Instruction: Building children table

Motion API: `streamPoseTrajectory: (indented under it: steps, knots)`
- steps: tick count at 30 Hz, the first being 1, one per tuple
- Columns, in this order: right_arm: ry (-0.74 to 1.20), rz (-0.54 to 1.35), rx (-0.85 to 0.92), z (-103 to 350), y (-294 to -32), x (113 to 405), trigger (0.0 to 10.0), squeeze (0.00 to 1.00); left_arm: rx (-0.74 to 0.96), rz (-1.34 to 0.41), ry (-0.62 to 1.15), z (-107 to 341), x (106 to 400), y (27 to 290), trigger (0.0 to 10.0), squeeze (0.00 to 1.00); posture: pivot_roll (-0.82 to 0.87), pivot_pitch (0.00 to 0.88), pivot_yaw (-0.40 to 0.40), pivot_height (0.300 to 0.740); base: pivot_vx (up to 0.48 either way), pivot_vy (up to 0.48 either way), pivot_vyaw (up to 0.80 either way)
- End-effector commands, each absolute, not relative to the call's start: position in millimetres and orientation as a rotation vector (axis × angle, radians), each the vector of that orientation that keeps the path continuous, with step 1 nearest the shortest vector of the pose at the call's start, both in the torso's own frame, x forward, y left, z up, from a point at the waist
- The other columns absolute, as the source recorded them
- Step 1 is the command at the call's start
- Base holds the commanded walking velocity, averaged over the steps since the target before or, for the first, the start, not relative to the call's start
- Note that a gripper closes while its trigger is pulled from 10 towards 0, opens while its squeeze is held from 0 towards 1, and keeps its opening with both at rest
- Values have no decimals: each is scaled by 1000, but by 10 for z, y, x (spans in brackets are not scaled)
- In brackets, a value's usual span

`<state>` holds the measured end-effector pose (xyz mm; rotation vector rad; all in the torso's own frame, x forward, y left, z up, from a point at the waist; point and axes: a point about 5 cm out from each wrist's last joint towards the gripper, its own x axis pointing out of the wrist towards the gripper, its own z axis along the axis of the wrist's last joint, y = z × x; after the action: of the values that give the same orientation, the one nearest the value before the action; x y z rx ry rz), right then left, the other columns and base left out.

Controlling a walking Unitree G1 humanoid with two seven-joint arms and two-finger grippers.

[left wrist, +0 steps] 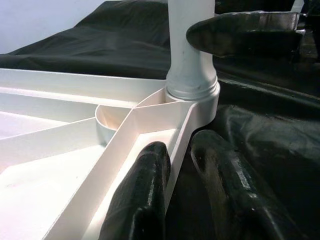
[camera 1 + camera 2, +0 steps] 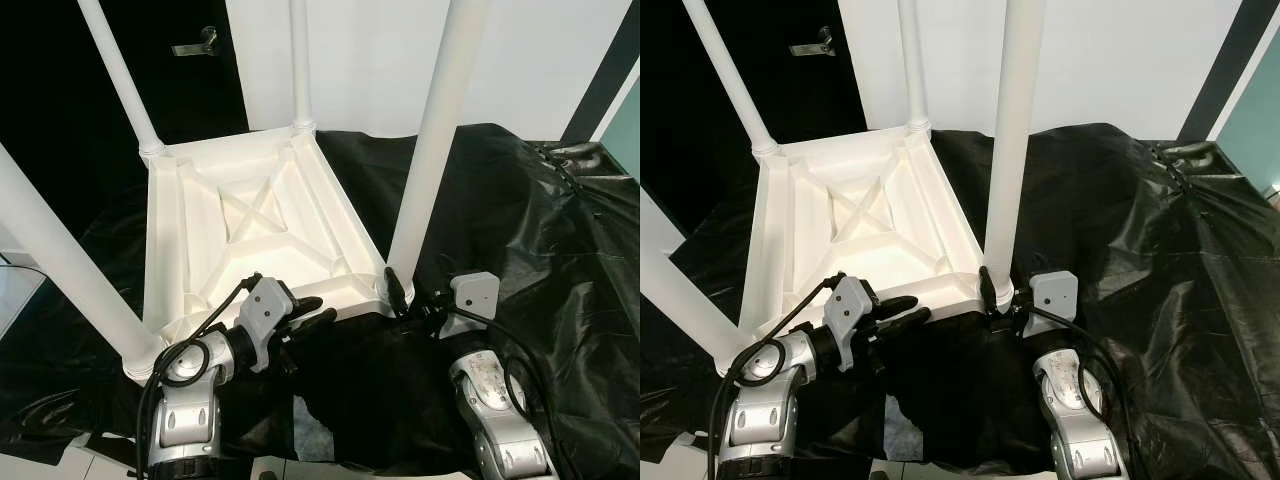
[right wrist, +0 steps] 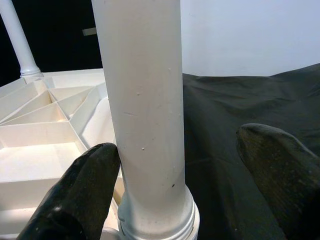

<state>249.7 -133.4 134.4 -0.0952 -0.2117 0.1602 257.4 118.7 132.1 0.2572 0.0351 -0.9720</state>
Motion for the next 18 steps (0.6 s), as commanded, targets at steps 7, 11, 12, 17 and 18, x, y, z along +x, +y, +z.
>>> streamPoseTrajectory:
  steps: [7,11,12,17,18]
  knots:
    - [-191,146,-113,1308,-1353,2498,10000,0,79,-374,-55,1360,2744,1194,10000,0,62,0,6,740,0,0,0]
    - [-192,146,-113,1310,-1351,2502,10000,0,60,-349,-53,1360,2763,1202,10000,0,61,0,8,740,0,0,0]
    - [-192,146,-113,1310,-1351,2502,10000,0,60,-349,-53,1360,2763,1202,10000,0,61,0,8,740,0,0,0]
    - [-191,144,-117,1306,-1347,2505,10000,0,58,-343,-50,1354,2767,1204,10000,0,61,0,9,740,0,0,0]
    - [-191,144,-117,1306,-1347,2505,10000,0,58,-343,-50,1354,2767,1204,10000,0,61,0,9,740,0,0,0]
